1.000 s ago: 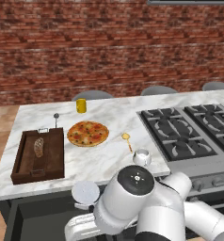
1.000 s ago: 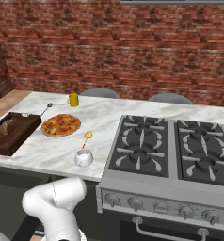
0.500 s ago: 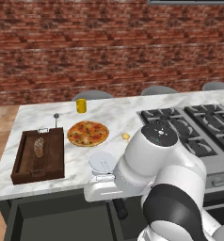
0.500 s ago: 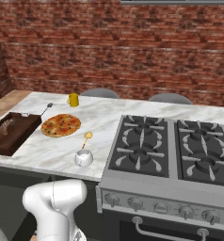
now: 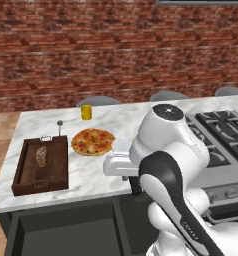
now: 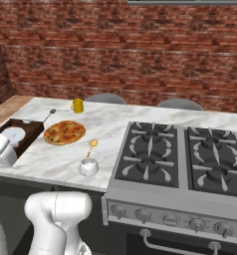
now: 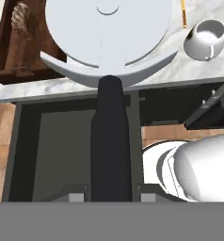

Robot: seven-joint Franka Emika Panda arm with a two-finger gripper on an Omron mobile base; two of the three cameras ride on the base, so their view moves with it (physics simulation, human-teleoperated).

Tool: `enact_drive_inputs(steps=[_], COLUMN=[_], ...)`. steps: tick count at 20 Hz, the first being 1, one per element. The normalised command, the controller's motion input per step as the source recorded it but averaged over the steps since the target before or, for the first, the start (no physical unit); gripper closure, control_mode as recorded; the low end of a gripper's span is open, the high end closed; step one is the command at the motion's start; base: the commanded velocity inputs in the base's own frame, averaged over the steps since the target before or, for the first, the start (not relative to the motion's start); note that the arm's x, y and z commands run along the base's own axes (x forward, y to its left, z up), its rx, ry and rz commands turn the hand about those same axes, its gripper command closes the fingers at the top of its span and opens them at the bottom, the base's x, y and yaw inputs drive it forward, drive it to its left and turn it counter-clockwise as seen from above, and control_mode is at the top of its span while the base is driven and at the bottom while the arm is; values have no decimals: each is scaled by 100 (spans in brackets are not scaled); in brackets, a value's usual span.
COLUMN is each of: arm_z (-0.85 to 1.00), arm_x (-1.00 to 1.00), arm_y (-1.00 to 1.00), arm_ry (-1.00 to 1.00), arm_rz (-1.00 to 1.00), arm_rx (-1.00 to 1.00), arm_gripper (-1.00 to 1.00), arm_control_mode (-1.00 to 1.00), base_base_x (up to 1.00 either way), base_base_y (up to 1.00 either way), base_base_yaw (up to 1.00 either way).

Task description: Take the pizza cutter from the drawer on the left and place it on the dining counter for cutting.

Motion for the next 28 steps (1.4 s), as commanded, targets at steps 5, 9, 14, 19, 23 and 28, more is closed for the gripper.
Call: enact_drive_inputs(steps=[5,9,14,19,23,28], arm_z=[-9,-28,-31,-39,-56,-52], arm_x=[87,77,75,69,62,57], arm_y=[-14,0,0,0,0,0], arm_ry=[8,8,6,9,7,2], arm_rz=[-13,-18,-20,-10,-6,-3], arm_rx=[-3,-9,-9,0,0,0], arm_gripper=[100,100,100,100,100,100], arm_control_mode=[-100,-100,-100,-100,-100,-100], base_base_x=[0,0,0,0,0,0], base_base_y=[0,0,0,0,0,0], base_base_yaw=[0,0,0,0,0,0])
